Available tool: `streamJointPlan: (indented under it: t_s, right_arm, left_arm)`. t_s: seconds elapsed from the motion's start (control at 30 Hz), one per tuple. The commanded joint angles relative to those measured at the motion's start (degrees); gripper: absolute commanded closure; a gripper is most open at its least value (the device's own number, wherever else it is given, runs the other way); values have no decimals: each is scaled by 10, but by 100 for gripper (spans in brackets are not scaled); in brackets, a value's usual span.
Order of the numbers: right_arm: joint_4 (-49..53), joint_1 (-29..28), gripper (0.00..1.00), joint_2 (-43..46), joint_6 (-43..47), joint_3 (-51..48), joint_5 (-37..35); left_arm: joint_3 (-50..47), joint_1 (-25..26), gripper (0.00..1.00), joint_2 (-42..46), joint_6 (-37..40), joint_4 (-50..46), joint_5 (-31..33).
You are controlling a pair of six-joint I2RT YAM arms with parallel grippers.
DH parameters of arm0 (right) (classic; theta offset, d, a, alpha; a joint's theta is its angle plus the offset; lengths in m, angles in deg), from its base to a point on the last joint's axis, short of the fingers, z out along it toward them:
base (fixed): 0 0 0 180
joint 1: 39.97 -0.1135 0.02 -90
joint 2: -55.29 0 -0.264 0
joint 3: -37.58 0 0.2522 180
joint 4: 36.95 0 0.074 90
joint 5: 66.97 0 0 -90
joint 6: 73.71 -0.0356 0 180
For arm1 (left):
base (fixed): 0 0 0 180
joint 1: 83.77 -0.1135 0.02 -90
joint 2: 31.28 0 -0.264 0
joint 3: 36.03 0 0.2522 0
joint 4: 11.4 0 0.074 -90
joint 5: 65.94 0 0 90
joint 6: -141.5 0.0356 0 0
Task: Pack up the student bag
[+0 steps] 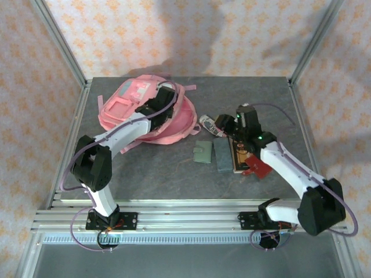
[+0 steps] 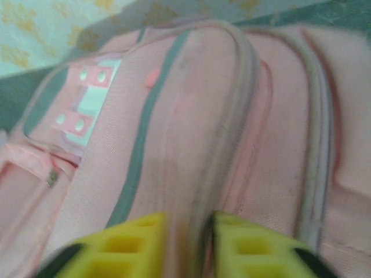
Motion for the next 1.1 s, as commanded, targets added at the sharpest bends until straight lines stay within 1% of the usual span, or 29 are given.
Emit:
streamJointPlan:
  t_s: [0.0, 0.07, 0.17, 0.33, 0.5, 0.6, 0.73, 0.87, 0.97, 1.07]
  right_arm:
    - [71, 30, 44, 34, 26, -29, -59]
    - [78, 54, 44, 37, 29, -43, -63]
    - [70, 80, 45, 24, 29, -54, -63]
    - [45, 109, 45, -71, 18, -48, -61]
    - [6, 137, 47, -168, 9, -29, -61]
    - [-12, 145, 48, -213, 4, -11, -64]
    - [-34, 148, 51, -273, 3, 22, -50]
    - [-62, 147, 56, -336, -10, 54, 2]
    - [-89, 136, 56, -356, -25, 63, 39]
    - [-74, 122, 55, -348, -26, 78, 25]
  left_arm:
    - [-10, 21, 59, 27, -35, -7, 5]
    - [-21, 35, 52, 34, -48, -5, -10]
    - [-35, 55, 51, 43, -75, 2, -38]
    - [-64, 85, 50, 55, -108, 18, -71]
    - [-102, 94, 50, 72, -138, 37, -101]
    - [-134, 94, 50, 93, -150, 50, -98]
    - [-169, 94, 50, 113, -162, 65, -111]
    - [-175, 93, 50, 113, -171, 72, -126]
    - [-171, 96, 49, 108, -177, 88, -150]
    - [-148, 101, 49, 92, -178, 90, -168]
